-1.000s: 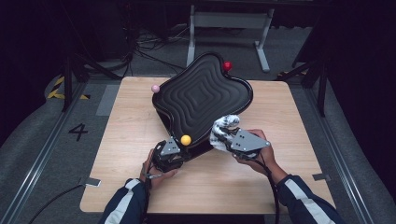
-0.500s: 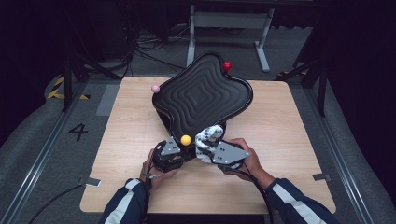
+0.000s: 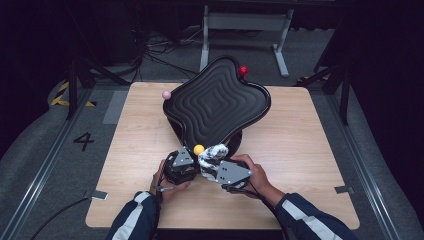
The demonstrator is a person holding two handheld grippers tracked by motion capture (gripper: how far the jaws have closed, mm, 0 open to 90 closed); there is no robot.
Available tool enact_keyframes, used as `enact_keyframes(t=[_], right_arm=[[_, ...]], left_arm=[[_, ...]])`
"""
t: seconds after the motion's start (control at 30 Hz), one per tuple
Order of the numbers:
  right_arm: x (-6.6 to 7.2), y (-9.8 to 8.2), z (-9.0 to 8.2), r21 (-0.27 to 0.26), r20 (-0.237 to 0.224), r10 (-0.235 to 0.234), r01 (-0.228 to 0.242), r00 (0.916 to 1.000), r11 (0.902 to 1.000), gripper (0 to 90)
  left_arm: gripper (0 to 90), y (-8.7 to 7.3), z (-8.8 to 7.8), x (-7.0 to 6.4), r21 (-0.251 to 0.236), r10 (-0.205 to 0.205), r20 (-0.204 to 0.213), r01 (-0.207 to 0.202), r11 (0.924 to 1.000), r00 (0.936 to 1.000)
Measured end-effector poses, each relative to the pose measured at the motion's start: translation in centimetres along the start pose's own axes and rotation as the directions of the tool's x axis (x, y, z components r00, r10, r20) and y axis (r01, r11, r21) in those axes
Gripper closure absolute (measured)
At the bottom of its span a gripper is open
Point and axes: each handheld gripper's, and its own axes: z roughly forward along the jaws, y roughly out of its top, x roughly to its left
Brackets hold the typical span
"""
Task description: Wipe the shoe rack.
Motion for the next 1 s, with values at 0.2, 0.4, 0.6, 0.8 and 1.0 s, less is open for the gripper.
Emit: enact_keyframes(t=[0.2, 0.4, 0.6, 0.8, 1.0], right_arm=[[-0.3, -0.4, -0.4, 0.002, 0.002, 0.005, -0.005, 1.0, 1.0, 76.6], [-0.9, -0.7, -1.1, 0.002, 0.021, 0.014, -0.014, 0.9997, 0.9999, 76.7], [-2.0, -1.3, -2.4, 0.006, 0.066, 0.037, -0.037, 0.9972, 0.9993, 76.5], [-3.7, -2.2, -3.6, 0.007, 0.117, 0.085, -0.086, 0.9895, 0.9963, 76.4], [-5.3, -2.9, -4.8, -0.004, 0.18, 0.138, -0.14, 0.974, 0.9902, 76.4]], left_arm=[[73.7, 0.0, 0.0, 0.0, -0.003, 0.001, 0.004, -0.001, 1.0, 1.0], [73.7, 0.0, 0.1, 0.1, -0.004, -0.001, 0.004, 0.001, 1.0, 1.0], [73.7, 0.0, 0.1, 0.1, -0.004, 0.0, 0.004, 0.0, 1.0, 1.0], [73.7, 0.0, 0.1, 0.1, -0.002, -0.005, 0.007, 0.005, 1.0, 1.0], [73.6, 0.0, 0.1, 0.1, 0.001, -0.005, 0.012, 0.005, 1.0, 0.9999]])
